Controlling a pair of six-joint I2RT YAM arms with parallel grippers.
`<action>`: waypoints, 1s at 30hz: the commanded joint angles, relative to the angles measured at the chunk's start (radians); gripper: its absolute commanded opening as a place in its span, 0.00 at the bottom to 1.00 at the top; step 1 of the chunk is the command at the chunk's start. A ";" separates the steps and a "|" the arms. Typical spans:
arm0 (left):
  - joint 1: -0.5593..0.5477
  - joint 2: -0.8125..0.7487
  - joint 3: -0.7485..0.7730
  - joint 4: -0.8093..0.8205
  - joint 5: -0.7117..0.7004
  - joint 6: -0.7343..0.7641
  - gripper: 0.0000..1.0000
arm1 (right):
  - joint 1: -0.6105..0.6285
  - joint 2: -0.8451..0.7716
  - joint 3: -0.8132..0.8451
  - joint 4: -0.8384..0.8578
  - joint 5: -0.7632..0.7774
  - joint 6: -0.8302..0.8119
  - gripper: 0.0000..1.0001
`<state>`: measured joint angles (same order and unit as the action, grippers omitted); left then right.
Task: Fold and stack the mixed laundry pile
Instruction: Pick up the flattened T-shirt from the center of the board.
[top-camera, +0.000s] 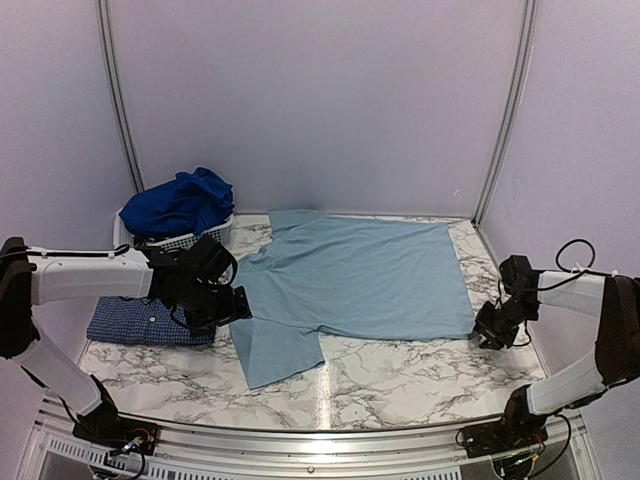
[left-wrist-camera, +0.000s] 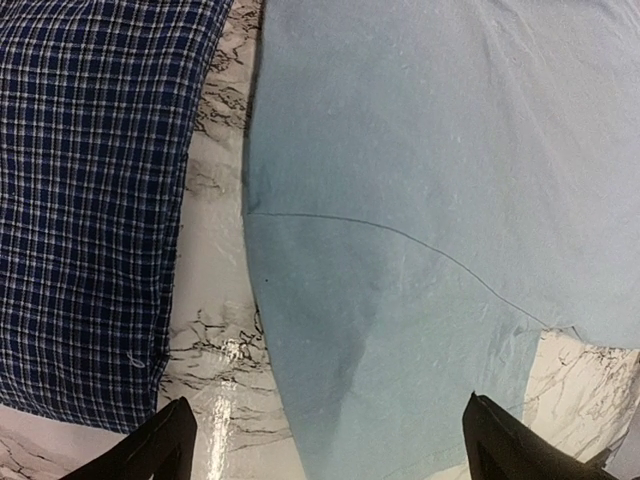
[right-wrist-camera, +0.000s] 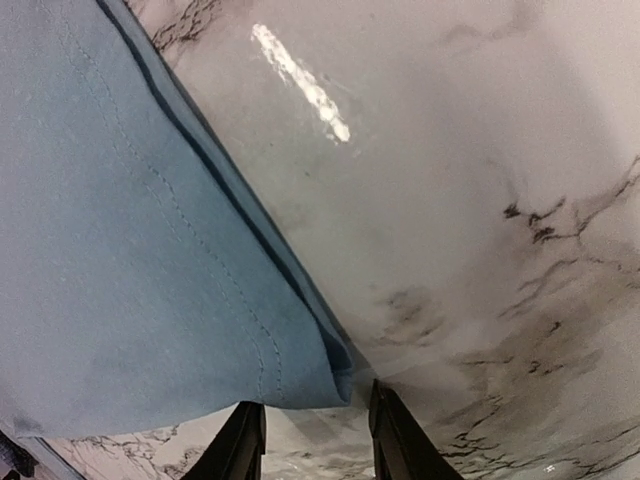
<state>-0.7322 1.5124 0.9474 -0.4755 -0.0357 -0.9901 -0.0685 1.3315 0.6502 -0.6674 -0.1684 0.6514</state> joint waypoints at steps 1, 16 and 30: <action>0.004 -0.021 -0.022 -0.034 -0.025 -0.020 0.96 | -0.014 -0.002 0.013 0.048 0.035 0.023 0.37; 0.004 0.007 0.017 -0.043 -0.032 -0.002 0.95 | -0.022 -0.040 0.020 0.067 0.027 0.068 0.49; 0.028 -0.005 -0.025 -0.100 -0.036 -0.009 0.85 | -0.024 -0.005 -0.031 0.096 -0.004 0.085 0.00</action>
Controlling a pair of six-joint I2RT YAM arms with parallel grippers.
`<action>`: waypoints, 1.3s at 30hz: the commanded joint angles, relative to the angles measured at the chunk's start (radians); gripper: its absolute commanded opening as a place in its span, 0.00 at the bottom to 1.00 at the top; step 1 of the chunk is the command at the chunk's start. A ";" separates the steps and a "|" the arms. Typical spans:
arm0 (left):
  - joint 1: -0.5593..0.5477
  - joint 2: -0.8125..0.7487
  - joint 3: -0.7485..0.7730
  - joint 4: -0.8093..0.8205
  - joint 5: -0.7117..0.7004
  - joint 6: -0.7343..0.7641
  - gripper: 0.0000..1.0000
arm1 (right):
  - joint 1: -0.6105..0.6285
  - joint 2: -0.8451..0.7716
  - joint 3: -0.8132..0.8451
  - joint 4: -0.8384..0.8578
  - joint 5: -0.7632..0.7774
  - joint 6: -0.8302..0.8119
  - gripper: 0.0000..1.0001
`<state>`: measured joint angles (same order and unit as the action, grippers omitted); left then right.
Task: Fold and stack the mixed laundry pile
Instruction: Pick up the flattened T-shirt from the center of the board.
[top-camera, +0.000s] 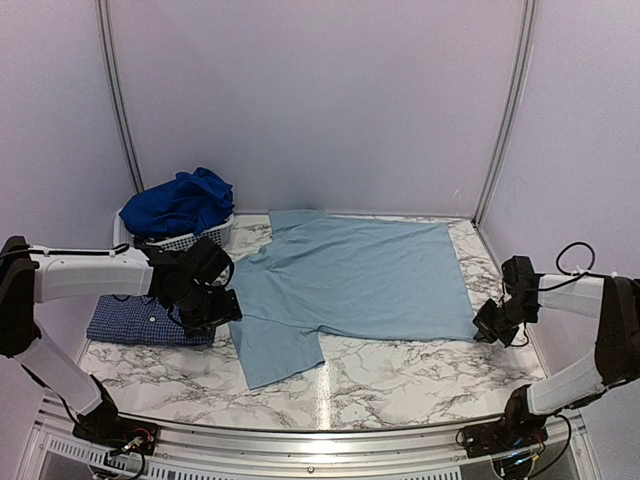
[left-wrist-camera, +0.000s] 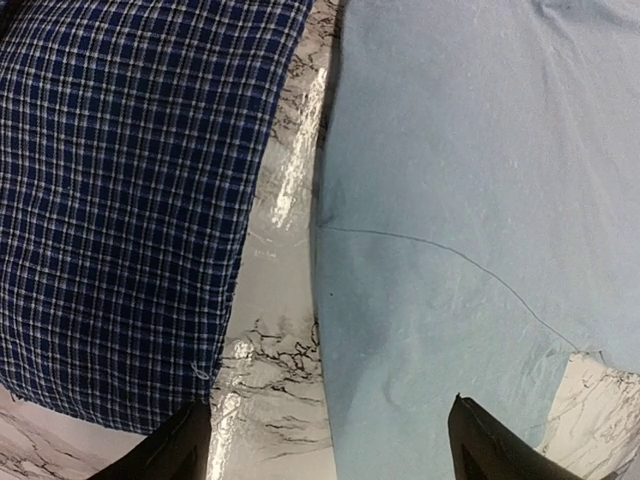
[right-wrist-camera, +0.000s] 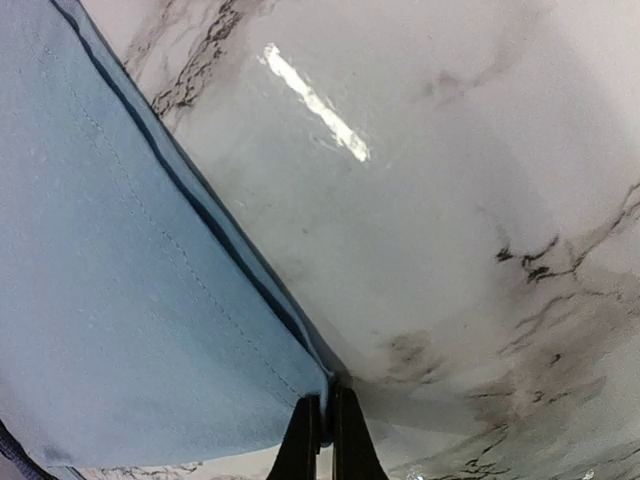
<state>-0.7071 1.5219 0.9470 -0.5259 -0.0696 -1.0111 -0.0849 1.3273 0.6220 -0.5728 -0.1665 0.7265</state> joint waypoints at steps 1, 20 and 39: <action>0.003 -0.022 -0.030 -0.050 0.003 0.027 0.85 | -0.008 -0.008 -0.004 0.002 -0.013 0.011 0.00; -0.087 0.066 0.014 -0.026 0.003 0.103 0.85 | -0.009 -0.024 -0.018 -0.001 -0.033 -0.030 0.00; -0.093 0.233 0.057 -0.016 0.063 0.126 0.43 | -0.009 -0.036 -0.009 -0.014 -0.047 -0.061 0.00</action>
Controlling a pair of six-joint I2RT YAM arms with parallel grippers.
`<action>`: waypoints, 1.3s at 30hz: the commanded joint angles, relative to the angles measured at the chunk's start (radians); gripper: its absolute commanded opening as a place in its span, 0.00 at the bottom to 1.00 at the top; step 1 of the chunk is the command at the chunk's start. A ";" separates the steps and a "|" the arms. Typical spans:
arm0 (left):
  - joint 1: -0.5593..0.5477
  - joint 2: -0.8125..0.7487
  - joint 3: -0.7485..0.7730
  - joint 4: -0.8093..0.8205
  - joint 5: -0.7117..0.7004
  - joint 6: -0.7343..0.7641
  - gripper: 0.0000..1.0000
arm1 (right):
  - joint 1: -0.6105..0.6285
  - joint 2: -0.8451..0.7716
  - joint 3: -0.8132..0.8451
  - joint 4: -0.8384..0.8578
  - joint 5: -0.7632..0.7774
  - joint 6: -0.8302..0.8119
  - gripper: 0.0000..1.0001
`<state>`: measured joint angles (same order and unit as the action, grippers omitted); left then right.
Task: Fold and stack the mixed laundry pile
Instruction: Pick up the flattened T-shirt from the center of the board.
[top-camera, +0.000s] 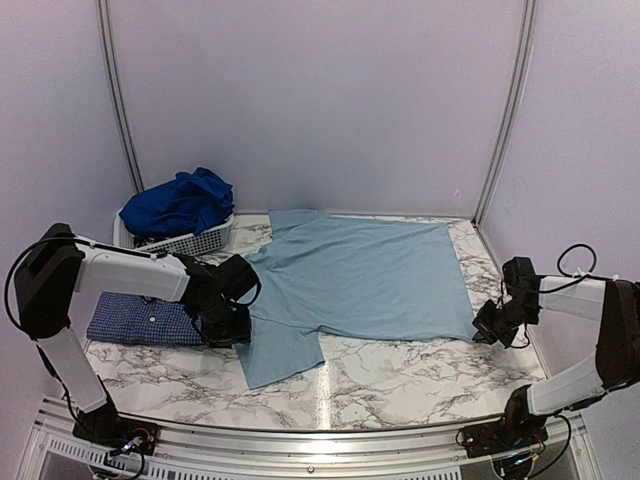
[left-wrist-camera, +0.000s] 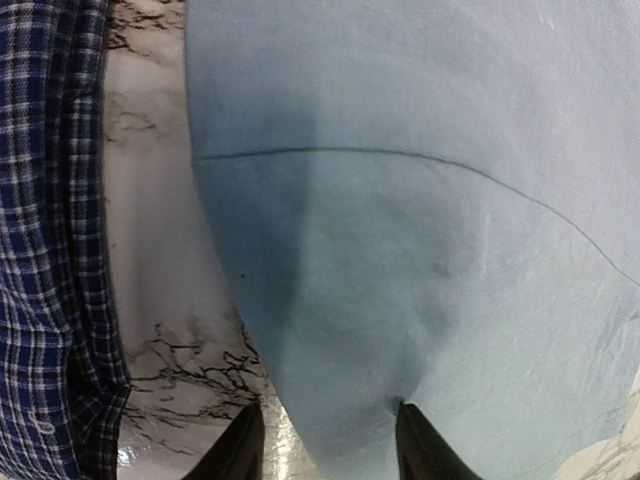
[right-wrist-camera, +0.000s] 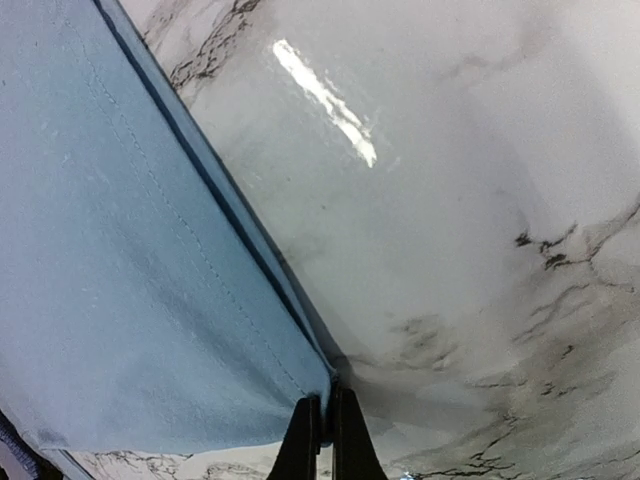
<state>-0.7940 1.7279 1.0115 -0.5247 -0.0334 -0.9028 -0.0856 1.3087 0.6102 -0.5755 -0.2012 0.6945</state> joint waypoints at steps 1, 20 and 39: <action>-0.006 0.010 -0.008 -0.017 0.020 0.020 0.37 | -0.008 -0.021 0.006 -0.016 -0.017 -0.034 0.00; 0.004 -0.235 -0.045 -0.064 0.065 0.009 0.00 | -0.008 -0.138 0.059 -0.122 -0.064 -0.071 0.00; 0.046 -0.296 0.102 -0.100 0.152 0.016 0.00 | -0.064 -0.193 0.250 -0.305 0.001 -0.068 0.00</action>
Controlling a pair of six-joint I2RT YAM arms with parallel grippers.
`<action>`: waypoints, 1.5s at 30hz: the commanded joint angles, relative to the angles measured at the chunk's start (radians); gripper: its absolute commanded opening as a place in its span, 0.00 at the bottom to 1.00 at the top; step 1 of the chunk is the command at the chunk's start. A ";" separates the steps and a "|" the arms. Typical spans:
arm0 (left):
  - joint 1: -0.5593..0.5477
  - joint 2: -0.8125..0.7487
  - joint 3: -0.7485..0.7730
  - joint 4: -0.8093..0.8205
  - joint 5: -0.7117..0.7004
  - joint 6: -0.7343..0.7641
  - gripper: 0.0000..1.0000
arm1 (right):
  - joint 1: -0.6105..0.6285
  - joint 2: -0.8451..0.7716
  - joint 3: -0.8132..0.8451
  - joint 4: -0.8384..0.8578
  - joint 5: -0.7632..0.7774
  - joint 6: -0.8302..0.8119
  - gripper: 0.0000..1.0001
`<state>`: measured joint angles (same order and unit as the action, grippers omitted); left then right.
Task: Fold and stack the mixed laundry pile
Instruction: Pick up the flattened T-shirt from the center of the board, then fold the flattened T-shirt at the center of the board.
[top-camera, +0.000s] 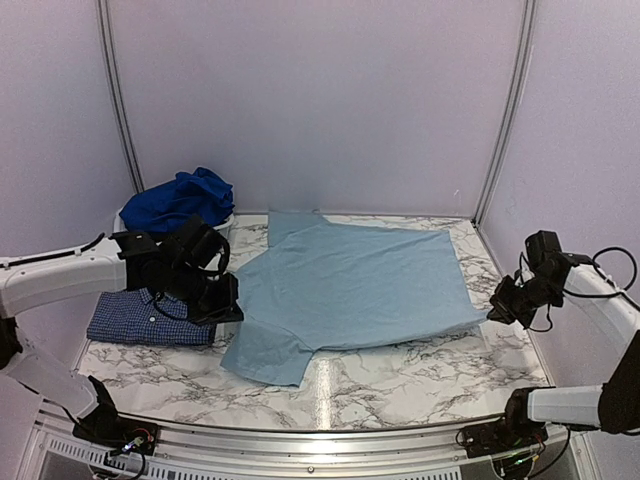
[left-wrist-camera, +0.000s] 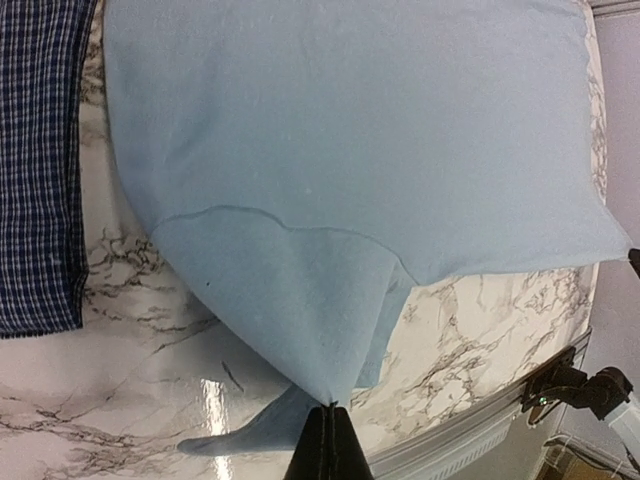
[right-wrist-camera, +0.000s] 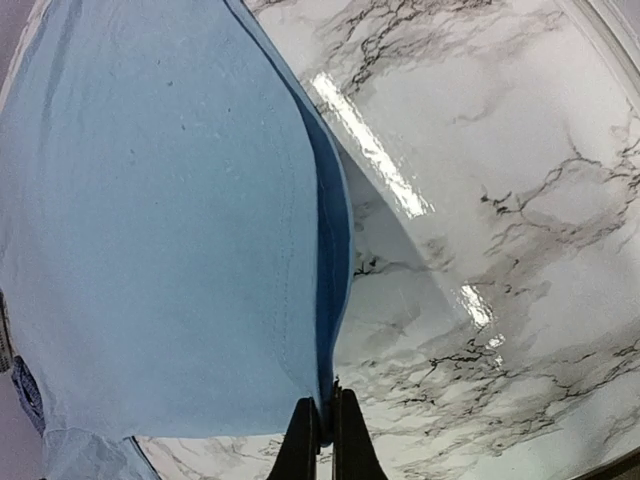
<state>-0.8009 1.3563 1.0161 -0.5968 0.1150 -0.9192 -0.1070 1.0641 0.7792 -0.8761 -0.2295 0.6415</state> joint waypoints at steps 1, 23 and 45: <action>0.070 0.098 0.124 -0.027 0.004 0.044 0.00 | -0.057 0.070 0.099 0.007 0.028 -0.023 0.00; 0.301 0.824 0.860 -0.037 0.056 0.227 0.00 | -0.115 0.709 0.406 0.279 -0.073 -0.060 0.00; 0.310 0.936 1.015 -0.031 0.031 0.294 0.07 | -0.125 0.769 0.473 0.286 -0.054 -0.122 0.03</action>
<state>-0.4973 2.2837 2.0159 -0.6144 0.1570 -0.6598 -0.2150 1.8145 1.2140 -0.6014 -0.2901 0.5541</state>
